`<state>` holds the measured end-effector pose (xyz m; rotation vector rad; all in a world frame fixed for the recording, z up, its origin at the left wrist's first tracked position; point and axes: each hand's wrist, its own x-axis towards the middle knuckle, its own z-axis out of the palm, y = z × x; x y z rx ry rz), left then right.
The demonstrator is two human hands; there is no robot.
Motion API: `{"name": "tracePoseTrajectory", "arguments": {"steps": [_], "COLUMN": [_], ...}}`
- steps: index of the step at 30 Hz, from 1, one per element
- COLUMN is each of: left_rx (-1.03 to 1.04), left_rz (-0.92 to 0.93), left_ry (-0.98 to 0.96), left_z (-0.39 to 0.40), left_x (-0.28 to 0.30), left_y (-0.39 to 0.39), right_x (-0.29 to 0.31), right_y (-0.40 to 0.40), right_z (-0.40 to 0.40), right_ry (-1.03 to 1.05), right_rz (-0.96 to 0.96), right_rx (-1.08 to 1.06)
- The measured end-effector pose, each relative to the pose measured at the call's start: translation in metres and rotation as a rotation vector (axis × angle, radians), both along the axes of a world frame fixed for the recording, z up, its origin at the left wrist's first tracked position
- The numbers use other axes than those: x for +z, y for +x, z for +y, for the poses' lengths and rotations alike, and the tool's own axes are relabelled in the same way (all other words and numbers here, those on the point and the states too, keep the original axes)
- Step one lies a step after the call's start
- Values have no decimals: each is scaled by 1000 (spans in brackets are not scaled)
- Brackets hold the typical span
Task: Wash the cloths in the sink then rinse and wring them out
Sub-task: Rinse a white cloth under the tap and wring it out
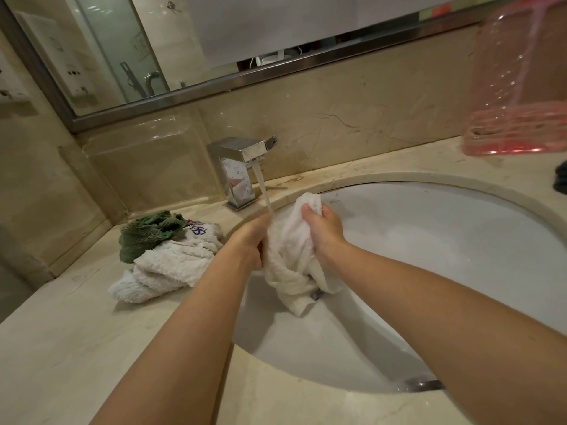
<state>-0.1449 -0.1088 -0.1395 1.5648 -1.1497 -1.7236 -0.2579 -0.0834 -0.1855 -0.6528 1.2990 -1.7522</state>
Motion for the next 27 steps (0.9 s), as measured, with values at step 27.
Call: {"name": "tracePoseTrajectory", "arguments": {"steps": [27], "left_rx": [254], "left_rz": [161], "left_ry": [-420], "left_z": [-8], "left_x": [-6], "left_y": [4], "right_x": [3], "right_y": [-4], "right_z": [2], "right_ry": [10], "right_rz": [36], "right_rx": [244]}}
